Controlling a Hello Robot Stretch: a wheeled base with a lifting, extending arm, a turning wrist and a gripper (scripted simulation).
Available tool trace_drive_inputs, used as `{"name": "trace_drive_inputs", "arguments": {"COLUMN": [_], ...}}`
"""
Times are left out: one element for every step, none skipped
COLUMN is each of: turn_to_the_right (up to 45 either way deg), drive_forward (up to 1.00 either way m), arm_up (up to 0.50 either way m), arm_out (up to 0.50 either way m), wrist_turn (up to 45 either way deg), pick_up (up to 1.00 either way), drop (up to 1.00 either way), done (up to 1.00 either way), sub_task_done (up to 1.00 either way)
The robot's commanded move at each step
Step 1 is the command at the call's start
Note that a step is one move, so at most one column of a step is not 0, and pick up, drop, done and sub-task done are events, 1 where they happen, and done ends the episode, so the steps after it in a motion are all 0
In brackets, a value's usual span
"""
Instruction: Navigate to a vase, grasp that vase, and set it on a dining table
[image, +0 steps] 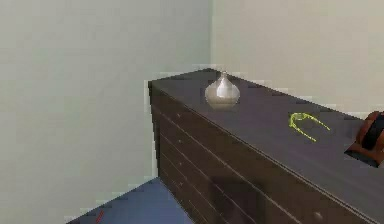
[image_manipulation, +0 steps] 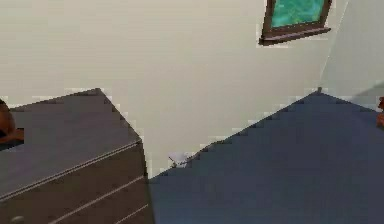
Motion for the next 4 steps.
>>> {"name": "trace_drive_inputs", "arguments": {"turn_to_the_right": [-45.0,-33.0,45.0,9.0], "drive_forward": [0.00,0.00,0.00,0.00], "arm_up": [0.00,0.00,0.00,0.00], "arm_out": [0.00,0.00,0.00,0.00], "wrist_turn": [0.0,0.0,0.0,0.0], "pick_up": [0.00,0.00,0.00,0.00], "drop": [0.00,0.00,0.00,0.00], "done": [0.00,0.00,0.00,0.00], "sub_task_done": [0.00,0.00,0.00,0.00]}}
